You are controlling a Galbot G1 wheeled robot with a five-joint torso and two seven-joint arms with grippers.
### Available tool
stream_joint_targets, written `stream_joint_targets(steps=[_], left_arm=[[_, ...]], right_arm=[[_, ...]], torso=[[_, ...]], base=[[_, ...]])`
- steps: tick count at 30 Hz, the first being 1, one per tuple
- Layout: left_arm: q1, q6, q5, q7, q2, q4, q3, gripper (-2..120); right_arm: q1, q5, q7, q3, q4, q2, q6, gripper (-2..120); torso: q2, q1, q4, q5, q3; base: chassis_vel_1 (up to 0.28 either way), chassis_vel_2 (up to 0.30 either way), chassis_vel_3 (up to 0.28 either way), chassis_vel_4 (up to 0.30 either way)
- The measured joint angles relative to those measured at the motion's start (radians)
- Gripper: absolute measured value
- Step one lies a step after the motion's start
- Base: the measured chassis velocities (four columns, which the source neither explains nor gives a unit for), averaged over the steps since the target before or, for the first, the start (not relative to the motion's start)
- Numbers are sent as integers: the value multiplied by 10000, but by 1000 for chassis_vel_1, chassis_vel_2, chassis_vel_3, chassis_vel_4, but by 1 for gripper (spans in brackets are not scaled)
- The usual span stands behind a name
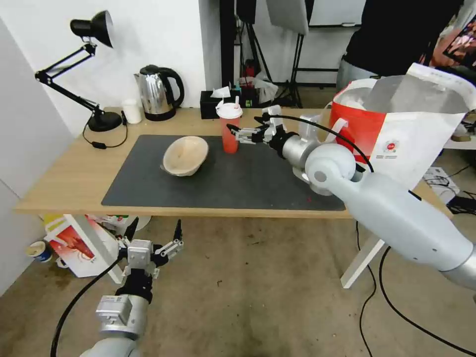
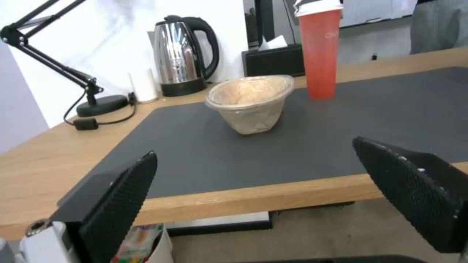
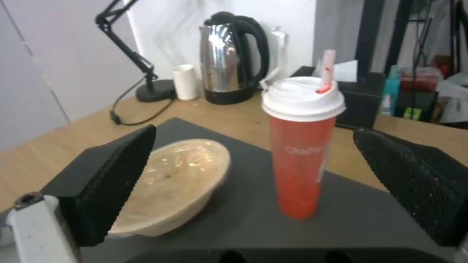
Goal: Pick up the trash from the table and place it into the takeout bag.
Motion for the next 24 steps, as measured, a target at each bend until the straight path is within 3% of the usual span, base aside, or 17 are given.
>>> stream_joint_targets(steps=[24], left_arm=[[-1,0,0,0,0,0,0,100]], right_arm=[[694,-911,-1004,-360,-3021,1458,253,100]], torso=[[0,1,1,-2,0]], base=[[0,0,0,0]])
